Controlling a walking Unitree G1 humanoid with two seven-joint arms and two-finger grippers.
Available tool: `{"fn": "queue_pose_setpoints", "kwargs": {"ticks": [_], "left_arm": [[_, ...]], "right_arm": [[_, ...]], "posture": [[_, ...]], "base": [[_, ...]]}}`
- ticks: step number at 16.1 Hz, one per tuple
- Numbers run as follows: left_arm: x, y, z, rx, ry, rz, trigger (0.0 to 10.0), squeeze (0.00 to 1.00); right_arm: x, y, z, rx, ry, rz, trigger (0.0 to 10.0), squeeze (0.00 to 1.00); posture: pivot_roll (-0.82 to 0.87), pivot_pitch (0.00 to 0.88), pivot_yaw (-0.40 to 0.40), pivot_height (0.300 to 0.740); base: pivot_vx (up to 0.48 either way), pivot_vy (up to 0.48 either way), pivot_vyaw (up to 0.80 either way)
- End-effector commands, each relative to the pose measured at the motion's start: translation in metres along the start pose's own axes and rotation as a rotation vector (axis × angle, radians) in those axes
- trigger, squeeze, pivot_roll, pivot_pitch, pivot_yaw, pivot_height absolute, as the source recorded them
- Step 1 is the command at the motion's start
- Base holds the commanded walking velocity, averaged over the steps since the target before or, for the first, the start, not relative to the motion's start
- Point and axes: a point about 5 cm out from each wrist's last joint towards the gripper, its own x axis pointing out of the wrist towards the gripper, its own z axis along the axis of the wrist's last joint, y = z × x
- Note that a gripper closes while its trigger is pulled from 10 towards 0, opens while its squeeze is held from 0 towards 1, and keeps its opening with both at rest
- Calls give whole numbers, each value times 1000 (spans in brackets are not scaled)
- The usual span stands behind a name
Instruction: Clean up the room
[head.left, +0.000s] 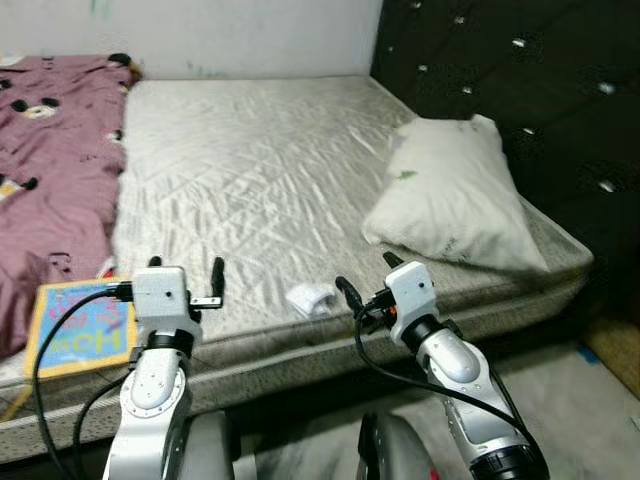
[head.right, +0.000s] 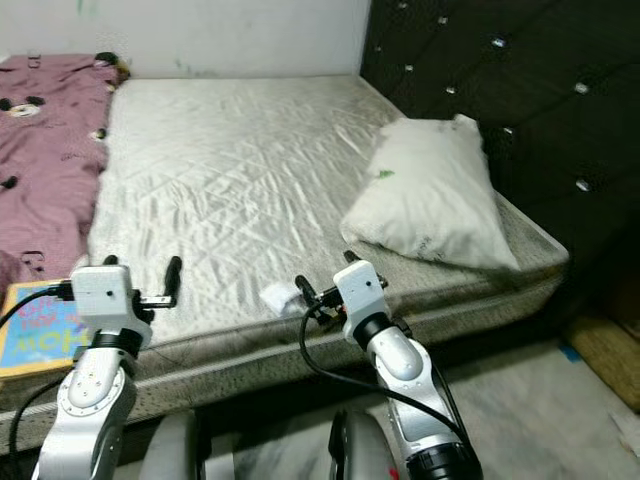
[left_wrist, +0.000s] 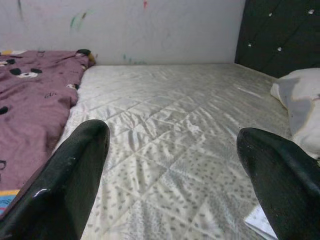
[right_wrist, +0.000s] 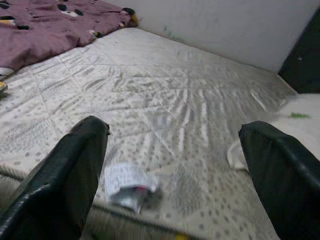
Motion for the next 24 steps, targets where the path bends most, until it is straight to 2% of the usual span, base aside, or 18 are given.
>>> {"fn": "queue_pose_setpoints", "kwargs": {"ticks": [1, 3, 6, 9, 11, 13, 16, 23, 24], "left_arm": [[1, 1, 2, 9, 5, 10, 10000, 0], [0, 8, 1, 11, 20, 38, 10000, 0], [-4, 15, -2, 15, 43, 71, 10000, 0], [-3, 14, 0, 47, 27, 76, 10000, 0], [-1, 12, 2, 44, 25, 74, 10000, 0], [0, 11, 4, 45, 22, 66, 10000, 0], [-2, 9, 5, 35, 21, 45, 10000, 0], [-2, 6, 5, 20, 20, 21, 10000, 0], [-2, 6, 5, 20, 20, 20, 10000, 0]], "right_arm": [[1, -2, 1, -2, 5, 2, 10000, 0], [3, -1, 3, -3, -6, 15, 10000, 0], [3, 0, 3, -4, -5, 21, 10000, 0], [5, 0, 5, -10, -10, 28, 10000, 0], [7, 0, 6, -22, -13, 34, 10000, 0], [9, 3, 9, -82, -25, 65, 10000, 0], [9, 5, 9, -89, -33, 77, 10000, 0], [11, 1, 9, -98, -36, 65, 10000, 0], [10, 1, 9, -129, -35, 77, 10000, 0]], "posture": [[14, 49, -64, 561], [12, 63, -63, 561], [14, 74, -69, 532], [14, 80, -71, 527], [11, 89, -71, 527], [9, 95, -69, 527], [10, 102, -71, 527], [9, 102, -73, 527], [9, 102, -73, 527]], "base": [[0, 0, 0], [0, 0, 0], [0, 0, 0], [0, 0, 0], [0, 0, 0], [0, 0, 0], [0, 0, 800], [88, 0, 0], [0, 0, 800]]}}
